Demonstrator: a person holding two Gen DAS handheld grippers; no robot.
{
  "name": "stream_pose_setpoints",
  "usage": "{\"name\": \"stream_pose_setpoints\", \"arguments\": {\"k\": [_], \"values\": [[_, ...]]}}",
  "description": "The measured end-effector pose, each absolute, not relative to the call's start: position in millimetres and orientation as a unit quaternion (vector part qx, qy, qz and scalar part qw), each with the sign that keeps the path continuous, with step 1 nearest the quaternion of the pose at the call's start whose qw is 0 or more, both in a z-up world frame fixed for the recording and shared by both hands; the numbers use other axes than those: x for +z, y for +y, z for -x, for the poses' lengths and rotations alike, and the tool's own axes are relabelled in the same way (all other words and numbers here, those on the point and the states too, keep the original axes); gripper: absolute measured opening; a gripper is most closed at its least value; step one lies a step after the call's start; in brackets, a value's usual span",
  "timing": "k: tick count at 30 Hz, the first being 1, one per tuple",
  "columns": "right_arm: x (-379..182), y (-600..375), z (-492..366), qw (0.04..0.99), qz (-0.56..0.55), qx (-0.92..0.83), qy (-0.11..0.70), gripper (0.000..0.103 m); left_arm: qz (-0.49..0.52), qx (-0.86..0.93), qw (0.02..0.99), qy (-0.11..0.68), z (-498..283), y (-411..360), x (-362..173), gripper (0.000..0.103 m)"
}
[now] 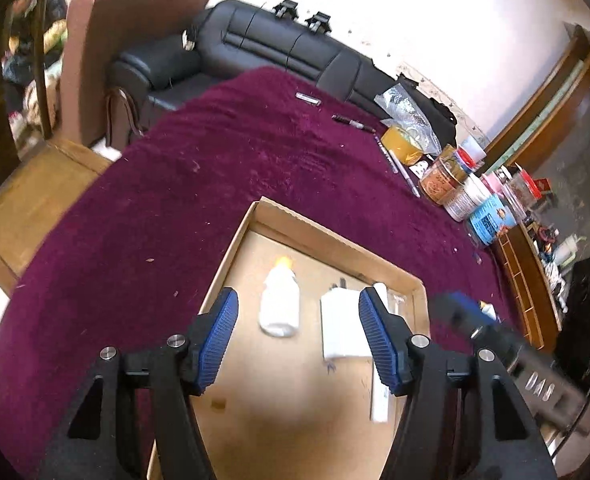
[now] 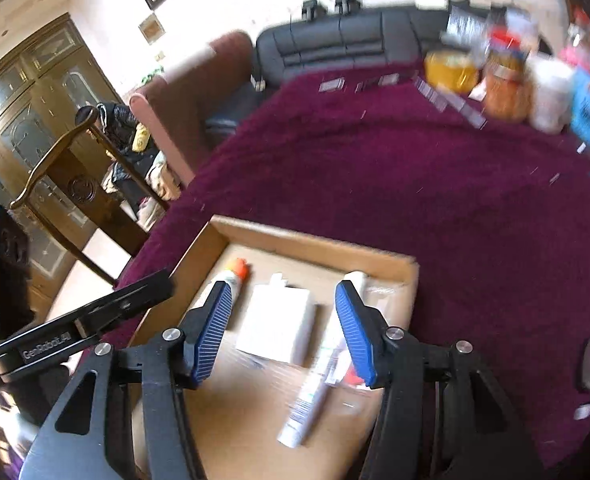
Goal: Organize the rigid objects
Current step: 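Lower the bottle into the box with the left gripper while the right drops the charger there, then grasp the black tape roll by its rim with the left gripper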
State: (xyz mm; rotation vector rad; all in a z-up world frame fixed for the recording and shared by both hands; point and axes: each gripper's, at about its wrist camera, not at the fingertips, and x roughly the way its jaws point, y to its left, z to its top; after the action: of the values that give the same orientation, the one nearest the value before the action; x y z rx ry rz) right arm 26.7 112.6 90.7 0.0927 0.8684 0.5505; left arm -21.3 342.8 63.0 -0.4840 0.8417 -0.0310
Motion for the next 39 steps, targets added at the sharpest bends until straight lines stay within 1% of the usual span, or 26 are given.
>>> {"name": "stream_pose_setpoints", "arguments": {"k": [2, 4, 5, 6, 7, 8, 9, 10, 11, 13, 15, 17, 20, 23, 25, 28, 33, 39], "values": [[108, 87, -11, 0.895, -0.022, 0.238, 0.377, 0.053, 0.213, -0.025, 0.895, 0.392, 39, 328, 76, 0.062], [121, 62, 4, 0.918, -0.002, 0.207, 0.338, 0.053, 0.185, -0.045, 0.906, 0.379, 56, 305, 90, 0.064], [129, 43, 17, 0.937, 0.016, 0.175, 0.303, 0.056, 0.172, -0.056, 0.910, 0.373, 63, 294, 96, 0.064], [135, 24, 31, 0.954, 0.035, 0.135, 0.266, 0.070, 0.158, -0.068, 0.914, 0.367, 71, 282, 102, 0.064], [139, 4, 42, 0.966, 0.049, 0.096, 0.233, 0.079, 0.142, -0.082, 0.918, 0.361, 80, 267, 108, 0.065], [138, -15, 52, 0.975, 0.056, 0.064, 0.205, 0.091, 0.127, -0.097, 0.921, 0.355, 88, 251, 113, 0.068], [138, -29, 56, 0.979, 0.056, 0.048, 0.191, 0.093, 0.115, -0.111, 0.922, 0.351, 95, 237, 116, 0.071], [135, -49, 60, 0.981, 0.053, 0.030, 0.186, 0.093, 0.105, -0.126, 0.923, 0.349, 102, 222, 118, 0.077], [131, -70, 57, 0.979, 0.045, 0.012, 0.199, 0.093, 0.096, -0.143, 0.921, 0.349, 107, 205, 119, 0.082], [117, -116, 46, 0.970, 0.007, -0.020, 0.242, 0.093, 0.086, -0.173, 0.914, 0.356, 114, 176, 116, 0.082], [98, -168, 38, 0.958, -0.063, -0.047, 0.274, 0.093, 0.084, -0.198, 0.903, 0.373, 114, 149, 107, 0.082], [79, -205, 33, 0.947, -0.115, -0.069, 0.293, 0.093, 0.077, -0.202, 0.892, 0.397, 113, 126, 95, 0.082], [57, -244, 39, 0.935, -0.162, -0.092, 0.303, 0.093, 0.070, -0.194, 0.876, 0.436, 105, 104, 77, 0.082], [39, -267, 47, 0.925, -0.193, -0.105, 0.309, 0.093, 0.059, -0.178, 0.868, 0.459, 100, 88, 67, 0.082], [38, -280, 53, 0.919, -0.228, -0.101, 0.305, 0.093, 0.055, -0.170, 0.865, 0.469, 90, 79, 64, 0.082], [38, -283, 56, 0.919, -0.233, -0.093, 0.304, 0.093, 0.057, -0.171, 0.861, 0.476, 78, 66, 64, 0.082], [37, -273, 51, 0.920, -0.219, -0.073, 0.317, 0.093, 0.065, -0.171, 0.856, 0.484, 30, 39, 58, 0.082], [27, -283, 47, 0.908, -0.248, -0.061, 0.333, 0.093, 0.119, -0.157, 0.835, 0.515, -33, 25, 30, 0.082]]}}
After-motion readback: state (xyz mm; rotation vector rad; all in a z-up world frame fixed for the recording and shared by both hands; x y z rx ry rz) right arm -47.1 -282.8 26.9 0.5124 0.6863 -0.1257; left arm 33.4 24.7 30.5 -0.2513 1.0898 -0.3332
